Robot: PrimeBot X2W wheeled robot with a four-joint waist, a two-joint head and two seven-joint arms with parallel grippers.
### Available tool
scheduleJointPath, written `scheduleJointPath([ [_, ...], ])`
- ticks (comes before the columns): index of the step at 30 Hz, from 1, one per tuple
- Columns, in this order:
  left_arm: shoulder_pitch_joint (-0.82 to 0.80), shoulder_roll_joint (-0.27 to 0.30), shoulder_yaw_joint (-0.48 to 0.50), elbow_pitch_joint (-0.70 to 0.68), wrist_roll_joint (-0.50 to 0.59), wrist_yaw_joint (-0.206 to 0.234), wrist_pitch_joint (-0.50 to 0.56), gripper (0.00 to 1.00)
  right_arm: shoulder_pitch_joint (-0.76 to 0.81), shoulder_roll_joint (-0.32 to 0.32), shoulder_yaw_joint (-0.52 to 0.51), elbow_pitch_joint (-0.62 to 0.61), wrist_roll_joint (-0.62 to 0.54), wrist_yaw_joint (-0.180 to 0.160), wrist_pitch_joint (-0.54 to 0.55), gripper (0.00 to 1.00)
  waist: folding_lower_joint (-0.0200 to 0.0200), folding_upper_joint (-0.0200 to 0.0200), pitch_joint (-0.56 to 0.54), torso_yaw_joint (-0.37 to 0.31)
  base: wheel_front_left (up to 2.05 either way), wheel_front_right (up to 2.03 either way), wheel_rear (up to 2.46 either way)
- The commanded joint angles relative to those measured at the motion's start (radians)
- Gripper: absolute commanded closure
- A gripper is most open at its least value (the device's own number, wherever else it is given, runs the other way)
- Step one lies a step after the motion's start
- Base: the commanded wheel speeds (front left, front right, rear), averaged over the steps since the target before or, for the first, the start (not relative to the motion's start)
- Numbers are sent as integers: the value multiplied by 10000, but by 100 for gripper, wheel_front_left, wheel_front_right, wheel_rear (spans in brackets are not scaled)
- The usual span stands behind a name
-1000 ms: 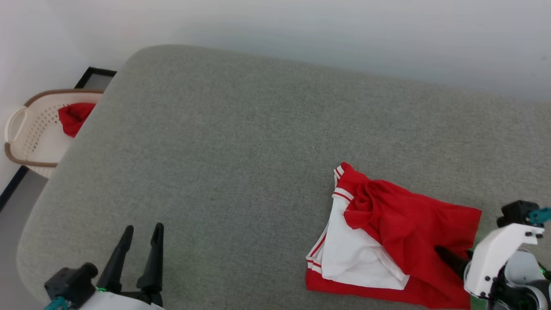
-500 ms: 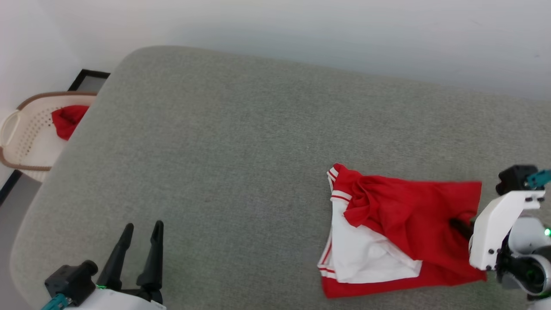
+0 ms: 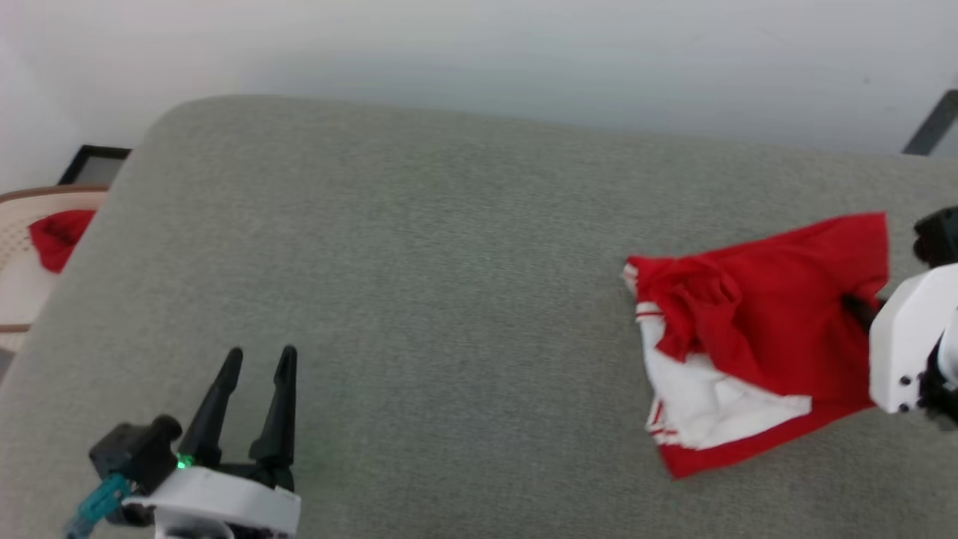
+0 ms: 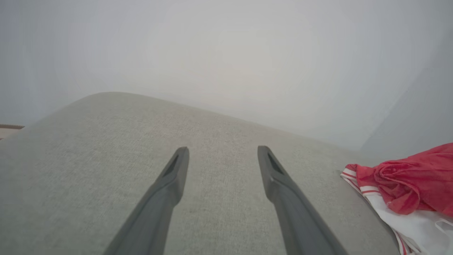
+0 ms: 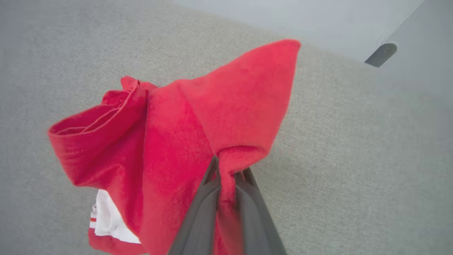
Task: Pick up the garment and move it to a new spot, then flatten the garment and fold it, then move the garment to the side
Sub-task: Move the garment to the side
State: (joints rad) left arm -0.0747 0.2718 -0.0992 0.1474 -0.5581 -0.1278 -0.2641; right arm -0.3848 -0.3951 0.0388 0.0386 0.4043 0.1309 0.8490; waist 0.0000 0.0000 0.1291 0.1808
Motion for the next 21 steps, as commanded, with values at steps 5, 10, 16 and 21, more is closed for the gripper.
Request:
scheduleJointPath([
  [5, -494, 15, -143, -101, 191, -43, 12, 0, -477, -622, 208, -96, -108, -4, -360, 100, 0, 0, 397, -607, 0, 0, 0],
  [10, -895, 95, -344, -180, 326, -43, 12, 0, -883, -1091, 291, 66, -32, -4, -734, 100, 0, 0, 743, -1137, 0, 0, 0],
  [16, -1296, 299, -467, -254, 364, -43, 11, 0, -1328, -1411, 334, 358, -11, -4, -1203, 100, 0, 0, 1186, -1894, 0, 0, 0],
  [21, -1668, 518, -570, -314, 428, -43, 11, 0, -1771, -1759, 294, 741, 49, -4, -1704, 100, 0, 0, 1613, -2472, 0, 0, 0],
])
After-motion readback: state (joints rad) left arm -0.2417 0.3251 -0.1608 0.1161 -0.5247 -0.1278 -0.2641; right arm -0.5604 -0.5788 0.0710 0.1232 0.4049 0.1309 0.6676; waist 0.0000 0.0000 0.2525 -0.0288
